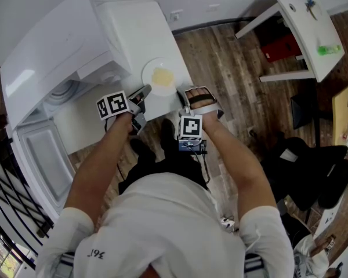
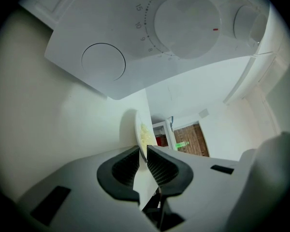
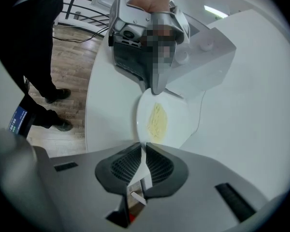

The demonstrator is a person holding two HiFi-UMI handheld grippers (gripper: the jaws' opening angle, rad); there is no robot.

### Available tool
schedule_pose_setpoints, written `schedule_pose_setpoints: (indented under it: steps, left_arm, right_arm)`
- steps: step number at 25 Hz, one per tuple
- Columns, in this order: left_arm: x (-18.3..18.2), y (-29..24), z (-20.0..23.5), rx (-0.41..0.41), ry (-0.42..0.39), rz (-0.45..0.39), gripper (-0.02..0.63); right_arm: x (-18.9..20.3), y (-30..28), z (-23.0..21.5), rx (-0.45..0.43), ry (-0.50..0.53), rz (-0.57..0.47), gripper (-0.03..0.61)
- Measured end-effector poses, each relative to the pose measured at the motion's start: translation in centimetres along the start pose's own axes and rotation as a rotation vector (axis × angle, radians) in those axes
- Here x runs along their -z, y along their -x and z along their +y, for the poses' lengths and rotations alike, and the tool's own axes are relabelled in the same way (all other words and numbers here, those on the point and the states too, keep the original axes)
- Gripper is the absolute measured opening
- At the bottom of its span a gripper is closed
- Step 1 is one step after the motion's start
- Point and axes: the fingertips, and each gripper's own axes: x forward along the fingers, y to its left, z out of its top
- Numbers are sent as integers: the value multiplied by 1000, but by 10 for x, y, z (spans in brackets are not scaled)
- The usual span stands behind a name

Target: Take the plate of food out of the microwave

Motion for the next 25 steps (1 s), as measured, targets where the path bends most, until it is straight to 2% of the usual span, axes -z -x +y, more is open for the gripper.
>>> schedule_pose_setpoints:
  steps: [9,21,25]
  left_arm:
    - [9,12,5,-7,-14,-3,34]
    - [9,19,-5,5,-57,-7,34]
    - [8,20,-9,12,-64,-7,34]
  right_arm:
    - [3,-10,0,20,40,11,31]
    - [6,-13,3,-8,26,22,32]
    - [7,-13,1,-11,11,31,52]
